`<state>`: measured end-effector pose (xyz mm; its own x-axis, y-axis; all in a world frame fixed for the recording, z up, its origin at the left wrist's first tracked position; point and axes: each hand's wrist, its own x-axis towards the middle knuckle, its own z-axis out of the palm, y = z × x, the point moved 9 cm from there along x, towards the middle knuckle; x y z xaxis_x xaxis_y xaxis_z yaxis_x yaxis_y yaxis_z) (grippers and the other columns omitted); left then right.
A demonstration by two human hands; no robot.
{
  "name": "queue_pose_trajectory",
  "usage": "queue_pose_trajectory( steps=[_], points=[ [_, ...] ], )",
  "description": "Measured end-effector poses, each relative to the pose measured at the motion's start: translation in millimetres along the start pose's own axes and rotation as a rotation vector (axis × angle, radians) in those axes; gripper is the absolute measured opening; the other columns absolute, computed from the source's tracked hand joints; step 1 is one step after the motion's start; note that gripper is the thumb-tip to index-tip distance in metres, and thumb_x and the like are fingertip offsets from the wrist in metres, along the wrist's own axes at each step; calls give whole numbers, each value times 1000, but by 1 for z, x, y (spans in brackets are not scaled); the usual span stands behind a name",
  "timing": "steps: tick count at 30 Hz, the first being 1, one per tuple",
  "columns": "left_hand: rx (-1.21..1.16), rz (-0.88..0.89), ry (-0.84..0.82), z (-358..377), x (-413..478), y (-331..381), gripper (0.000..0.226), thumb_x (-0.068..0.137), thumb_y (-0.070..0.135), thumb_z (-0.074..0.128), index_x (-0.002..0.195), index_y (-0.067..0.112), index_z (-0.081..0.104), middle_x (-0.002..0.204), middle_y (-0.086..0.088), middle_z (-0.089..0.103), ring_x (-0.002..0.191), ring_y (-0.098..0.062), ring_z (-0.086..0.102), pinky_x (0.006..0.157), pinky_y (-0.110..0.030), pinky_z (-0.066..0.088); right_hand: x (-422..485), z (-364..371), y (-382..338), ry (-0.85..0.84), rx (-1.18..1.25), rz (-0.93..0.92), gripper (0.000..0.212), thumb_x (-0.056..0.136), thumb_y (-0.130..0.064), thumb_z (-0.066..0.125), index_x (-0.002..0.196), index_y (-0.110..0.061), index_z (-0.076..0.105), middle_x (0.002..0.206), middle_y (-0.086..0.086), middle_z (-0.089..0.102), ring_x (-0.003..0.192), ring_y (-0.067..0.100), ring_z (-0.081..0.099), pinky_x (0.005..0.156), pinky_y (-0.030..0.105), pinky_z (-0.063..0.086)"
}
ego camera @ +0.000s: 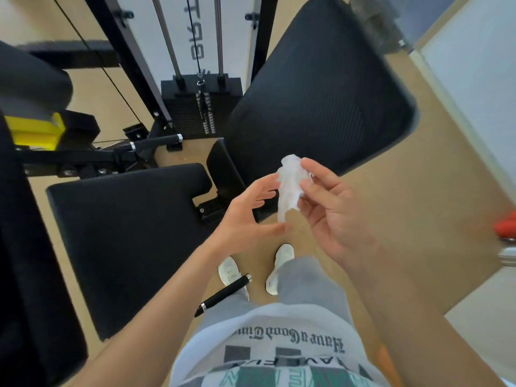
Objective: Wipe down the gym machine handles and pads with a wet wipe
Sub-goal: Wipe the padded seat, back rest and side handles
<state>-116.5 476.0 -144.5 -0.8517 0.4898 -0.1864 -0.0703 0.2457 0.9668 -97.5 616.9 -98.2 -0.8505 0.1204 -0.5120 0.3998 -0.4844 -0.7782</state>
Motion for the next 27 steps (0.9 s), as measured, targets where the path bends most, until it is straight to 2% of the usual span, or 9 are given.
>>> queue_pose_trajectory(
  steps=[3, 6, 8, 13, 18, 20, 22, 24, 27],
  points=[
    [-36, 24, 37, 12, 10, 13, 83, 85, 28, 83, 155, 30, 38, 148, 19, 52, 135, -4, 51, 110, -28, 45, 2, -2, -23, -3, 23, -42, 41, 94, 0, 60, 135, -7, 61, 113, 4, 65, 83, 11, 72, 66, 19, 57],
    [-158, 2, 92, 14, 19, 20, 40, 101, 18, 63, 141, 18, 58, 127, 7, 69, 120, -11, 64, 98, -28, 53, 6, -2, -40, -30, 29, -46, 38, 96, 2, 57, 133, -7, 62, 124, 10, 61, 84, 12, 72, 67, 19, 57],
    [-272, -34, 118, 14, 21, 22, 25, 106, 20, 52, 125, 17, 68, 114, 0, 74, 109, -14, 69, 91, -28, 55, 10, -7, -50, -17, 9, -54, 37, 97, 2, 56, 132, -9, 63, 127, 10, 58, 86, 11, 72, 69, 20, 57],
    [-410, -187, 152, 4, 27, 16, 27, 109, 22, 47, 121, 31, 70, 114, 10, 74, 112, -12, 68, 93, -32, 58, 20, -18, -59, 30, 2, -64, 35, 98, 3, 57, 129, -10, 65, 124, 10, 61, 89, 14, 72, 69, 21, 58],
    [-749, -439, 258, -4, 28, -3, 28, 108, 14, 47, 119, 21, 71, 113, 1, 77, 110, -21, 72, 89, -35, 60, 20, -23, -45, 65, -210, -95, 40, 95, 2, 63, 132, -13, 63, 133, 8, 64, 109, 25, 70, 72, 26, 59],
    [-877, -503, 257, -4, 27, -8, 31, 107, 17, 44, 131, 13, 64, 125, -9, 73, 115, -29, 70, 93, -40, 60, 17, -26, -38, 96, -339, -129, 42, 93, 1, 67, 131, -16, 64, 130, 7, 64, 106, 24, 72, 73, 30, 61],
    [-947, -536, 242, -5, 25, -9, 36, 108, 23, 41, 136, 12, 59, 129, -12, 70, 116, -32, 69, 87, -39, 62, 16, -28, -28, 111, -533, -125, 47, 90, -4, 73, 133, -19, 62, 127, 3, 63, 95, 22, 75, 74, 34, 63],
    [-945, -532, 222, -7, 27, -9, 40, 108, 28, 39, 140, 13, 56, 134, -13, 67, 122, -34, 65, 89, -40, 61, 17, -28, -16, 88, -740, -95, 51, 89, -15, 77, 135, -25, 60, 122, -2, 64, 84, 20, 76, 74, 36, 64],
    [-883, -516, 205, -13, 32, -8, 42, 108, 33, 37, 142, 17, 55, 138, -11, 64, 126, -33, 62, 92, -40, 58, 18, -32, -22, 136, -920, -177, 43, 88, -32, 78, 128, -29, 65, 116, -12, 67, 85, 15, 73, 77, 38, 64]
  ],
)
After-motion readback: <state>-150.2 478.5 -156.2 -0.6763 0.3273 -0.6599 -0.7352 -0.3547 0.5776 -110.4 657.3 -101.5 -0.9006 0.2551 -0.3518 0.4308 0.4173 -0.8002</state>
